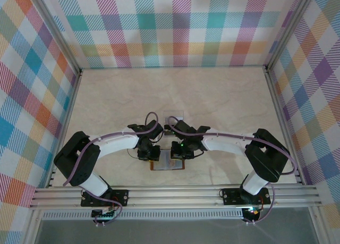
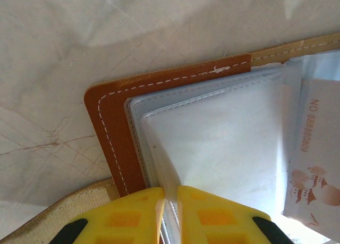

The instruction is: Take the credit cards out of the card holder

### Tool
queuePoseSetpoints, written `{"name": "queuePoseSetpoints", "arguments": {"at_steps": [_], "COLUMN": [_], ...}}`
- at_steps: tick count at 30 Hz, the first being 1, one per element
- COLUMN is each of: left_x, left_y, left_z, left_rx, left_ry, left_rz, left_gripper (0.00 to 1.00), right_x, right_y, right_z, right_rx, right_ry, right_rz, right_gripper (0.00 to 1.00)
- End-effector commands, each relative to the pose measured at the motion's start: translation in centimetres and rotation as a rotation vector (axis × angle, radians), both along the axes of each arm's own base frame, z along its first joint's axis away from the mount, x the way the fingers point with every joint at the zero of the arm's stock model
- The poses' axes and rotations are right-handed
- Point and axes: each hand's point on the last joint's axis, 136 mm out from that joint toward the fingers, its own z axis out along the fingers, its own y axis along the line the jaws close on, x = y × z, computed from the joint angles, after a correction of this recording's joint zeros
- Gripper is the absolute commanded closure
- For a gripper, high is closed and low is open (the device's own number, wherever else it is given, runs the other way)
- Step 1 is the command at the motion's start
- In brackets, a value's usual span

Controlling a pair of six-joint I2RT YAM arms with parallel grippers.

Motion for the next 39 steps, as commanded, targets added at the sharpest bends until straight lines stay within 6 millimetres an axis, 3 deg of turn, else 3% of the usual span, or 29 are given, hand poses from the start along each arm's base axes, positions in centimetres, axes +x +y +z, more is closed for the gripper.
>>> {"name": "queuePoseSetpoints", "arguments": {"at_steps": [1, 17, 25, 33, 39], "left_x": [-1.0, 1.8, 2.7, 3.0, 2.7], "left_y": [1.0, 1.0, 2.4, 4.2, 4.7], "left_z": [-0.8, 4.1, 4.7, 4.7, 4.6], "left_rx": [0.061, 0.038, -0.024, -0.039, -0.045], "left_ry": [0.029, -0.142, -0.181, -0.184, -0.182], "left_rz": [-0.021, 0.041, 0.151, 0.204, 0.215], "left_gripper": [0.82, 0.80, 0.74, 0.72, 0.72], "right_x": [0.0, 3.0, 6.4, 8.8, 12.0], "right_y": [-0.3, -2.1, -2.7, -2.7, -2.5], "right_z": [0.4, 6.0, 8.4, 9.8, 10.3], "right_rx": [-0.029, 0.017, 0.008, -0.081, -0.175], "right_ry": [-0.005, -0.186, -0.388, -0.641, -0.720], "right_rz": [0.003, 0.123, 0.392, 0.876, 1.102], "right_gripper": [0.92, 0.93, 0.94, 0.96, 0.99]}}
